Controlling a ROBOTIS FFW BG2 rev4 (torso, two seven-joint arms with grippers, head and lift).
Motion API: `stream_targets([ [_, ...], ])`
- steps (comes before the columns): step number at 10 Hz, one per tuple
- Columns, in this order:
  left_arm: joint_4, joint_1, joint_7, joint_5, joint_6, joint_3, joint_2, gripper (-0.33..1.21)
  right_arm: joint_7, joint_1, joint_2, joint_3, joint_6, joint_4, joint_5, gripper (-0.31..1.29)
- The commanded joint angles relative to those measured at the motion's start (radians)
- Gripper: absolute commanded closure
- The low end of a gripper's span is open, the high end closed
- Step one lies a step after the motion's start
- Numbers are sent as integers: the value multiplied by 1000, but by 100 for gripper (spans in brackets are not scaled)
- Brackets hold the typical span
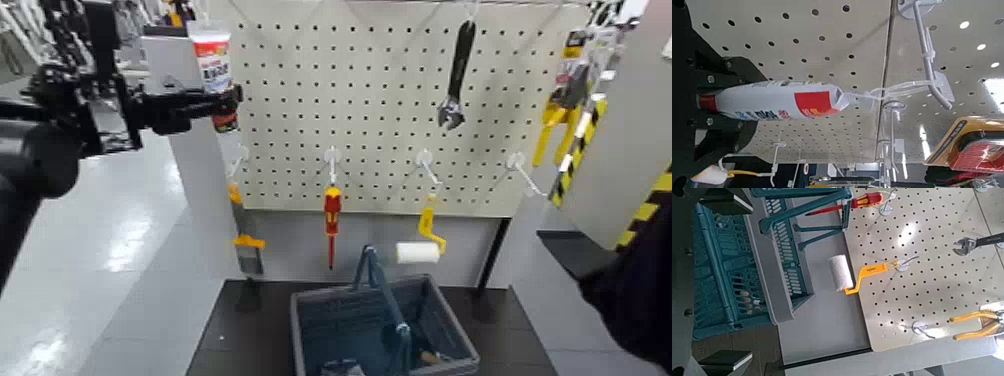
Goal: Put the red glue tube into the crate.
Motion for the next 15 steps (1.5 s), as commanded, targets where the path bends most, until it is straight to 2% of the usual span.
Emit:
stream_targets([
  [1,1,0,-2,0,0,5,2,119,0,0,121,0,0,-1,-1,3],
  [5,-6,-3,-2,0,0,11,2,119,0,2,123,0,0,-1,-3,3],
  [11,-170,8,12,34,62,15,-15,119,0,3,124,0,2,-1,-3,3],
  [15,-229,14,45,101,80,-31,-26,119,0,0,121,3,3,1,-3,3],
])
